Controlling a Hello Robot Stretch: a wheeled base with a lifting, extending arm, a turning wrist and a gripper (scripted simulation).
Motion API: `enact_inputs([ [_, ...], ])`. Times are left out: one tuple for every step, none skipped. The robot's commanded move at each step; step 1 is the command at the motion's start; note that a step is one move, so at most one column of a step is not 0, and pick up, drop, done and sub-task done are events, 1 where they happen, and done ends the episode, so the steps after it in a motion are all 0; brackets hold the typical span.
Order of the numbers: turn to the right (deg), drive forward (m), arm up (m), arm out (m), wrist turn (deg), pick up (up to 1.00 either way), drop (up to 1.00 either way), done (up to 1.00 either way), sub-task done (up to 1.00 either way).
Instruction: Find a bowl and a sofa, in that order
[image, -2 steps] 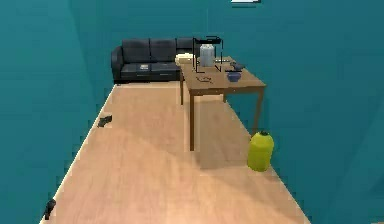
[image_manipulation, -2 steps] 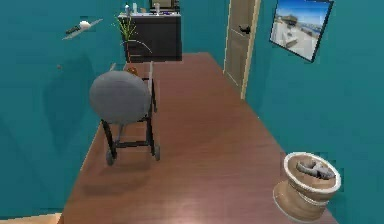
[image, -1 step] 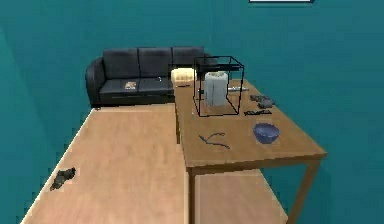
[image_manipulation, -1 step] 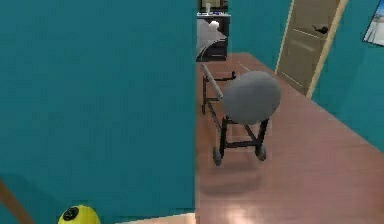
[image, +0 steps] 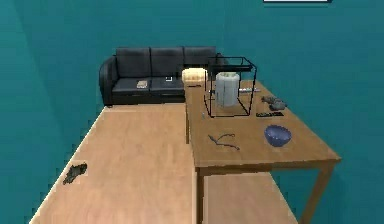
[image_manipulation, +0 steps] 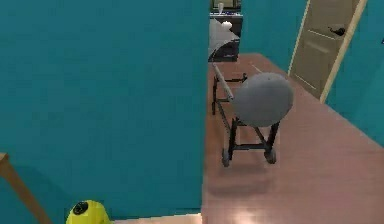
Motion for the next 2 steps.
enact_inputs([
  [0.0, 0.20, 0.00, 0.00, 0.0, 0.00, 0.00, 0.00, 0.00],
  [30.0, 0.00, 0.00, 0.00, 0.0, 0.00, 0.00, 0.00, 0.00],
])
